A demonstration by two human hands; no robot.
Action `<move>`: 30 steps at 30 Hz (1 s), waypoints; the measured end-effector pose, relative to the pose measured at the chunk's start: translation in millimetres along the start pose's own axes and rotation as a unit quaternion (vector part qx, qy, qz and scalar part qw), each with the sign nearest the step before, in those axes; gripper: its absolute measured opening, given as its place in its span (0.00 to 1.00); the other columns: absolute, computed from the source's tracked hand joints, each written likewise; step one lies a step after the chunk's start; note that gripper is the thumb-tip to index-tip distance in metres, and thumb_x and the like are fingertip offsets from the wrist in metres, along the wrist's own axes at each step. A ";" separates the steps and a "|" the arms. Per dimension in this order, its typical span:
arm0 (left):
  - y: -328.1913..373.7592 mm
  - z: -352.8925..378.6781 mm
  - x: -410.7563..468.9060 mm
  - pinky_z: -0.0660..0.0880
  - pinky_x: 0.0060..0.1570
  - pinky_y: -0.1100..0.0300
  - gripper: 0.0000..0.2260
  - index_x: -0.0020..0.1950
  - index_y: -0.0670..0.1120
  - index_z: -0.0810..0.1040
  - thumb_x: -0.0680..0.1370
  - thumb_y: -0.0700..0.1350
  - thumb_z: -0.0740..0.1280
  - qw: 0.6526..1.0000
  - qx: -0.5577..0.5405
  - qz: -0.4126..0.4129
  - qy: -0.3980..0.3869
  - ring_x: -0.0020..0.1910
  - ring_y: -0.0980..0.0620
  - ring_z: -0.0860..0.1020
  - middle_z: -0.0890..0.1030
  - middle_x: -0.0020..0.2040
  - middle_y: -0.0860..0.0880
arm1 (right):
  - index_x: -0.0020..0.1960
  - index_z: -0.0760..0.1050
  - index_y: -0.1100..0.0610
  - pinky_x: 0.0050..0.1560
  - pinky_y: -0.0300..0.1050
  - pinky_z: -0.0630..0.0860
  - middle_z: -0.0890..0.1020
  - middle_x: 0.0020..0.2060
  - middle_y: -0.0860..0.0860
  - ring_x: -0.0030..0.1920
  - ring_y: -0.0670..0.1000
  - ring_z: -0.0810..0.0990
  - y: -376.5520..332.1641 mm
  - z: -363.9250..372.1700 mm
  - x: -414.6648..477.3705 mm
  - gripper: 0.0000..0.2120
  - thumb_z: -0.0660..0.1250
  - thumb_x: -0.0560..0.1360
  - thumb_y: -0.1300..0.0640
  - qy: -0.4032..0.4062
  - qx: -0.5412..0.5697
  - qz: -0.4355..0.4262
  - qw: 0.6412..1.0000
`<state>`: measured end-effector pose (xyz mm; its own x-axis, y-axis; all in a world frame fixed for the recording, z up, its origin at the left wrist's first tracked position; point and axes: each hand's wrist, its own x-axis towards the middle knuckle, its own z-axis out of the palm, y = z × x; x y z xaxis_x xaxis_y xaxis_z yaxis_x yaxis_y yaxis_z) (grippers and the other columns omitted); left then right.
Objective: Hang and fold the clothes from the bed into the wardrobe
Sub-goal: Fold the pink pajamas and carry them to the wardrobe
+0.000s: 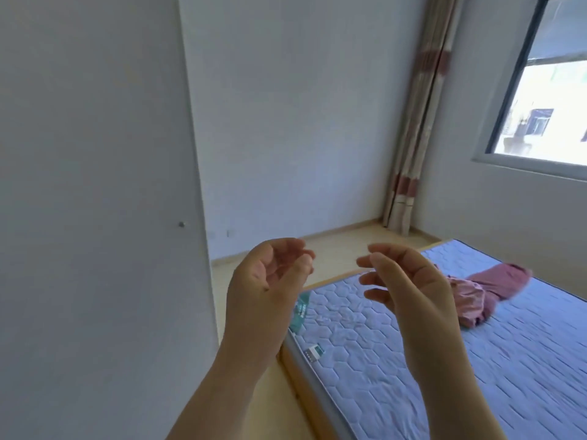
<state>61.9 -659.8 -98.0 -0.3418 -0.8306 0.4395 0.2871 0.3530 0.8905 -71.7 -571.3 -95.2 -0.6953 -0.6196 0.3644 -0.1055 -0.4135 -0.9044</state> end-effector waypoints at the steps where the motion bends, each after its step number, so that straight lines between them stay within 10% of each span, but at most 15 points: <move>1: -9.3 13.3 -2.6 0.78 0.54 0.52 0.06 0.51 0.48 0.81 0.76 0.39 0.69 1.000 -0.004 -0.009 -0.007 0.47 0.50 0.83 0.85 0.46 0.49 | 0.48 0.80 0.55 0.35 0.36 0.78 0.85 0.41 0.53 0.36 0.47 0.81 4.8 -16.2 1.4 0.06 0.66 0.76 0.63 0.008 -0.004 0.009 1.000; 30: -246.0 110.6 172.6 0.79 0.48 0.57 0.05 0.50 0.46 0.81 0.77 0.38 0.68 0.957 -0.003 -0.242 -0.158 0.45 0.50 0.84 0.86 0.44 0.47 | 0.48 0.80 0.58 0.38 0.38 0.78 0.86 0.39 0.54 0.36 0.48 0.82 178.9 -93.1 175.3 0.06 0.66 0.76 0.65 0.082 -0.167 0.214 0.959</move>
<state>-166.7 -842.4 -228.2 -0.6896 -0.7241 -0.0098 0.0310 -0.0430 0.9986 -278.7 -691.8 -213.8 -0.8251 -0.5605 -0.0718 0.0127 0.1086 -0.9940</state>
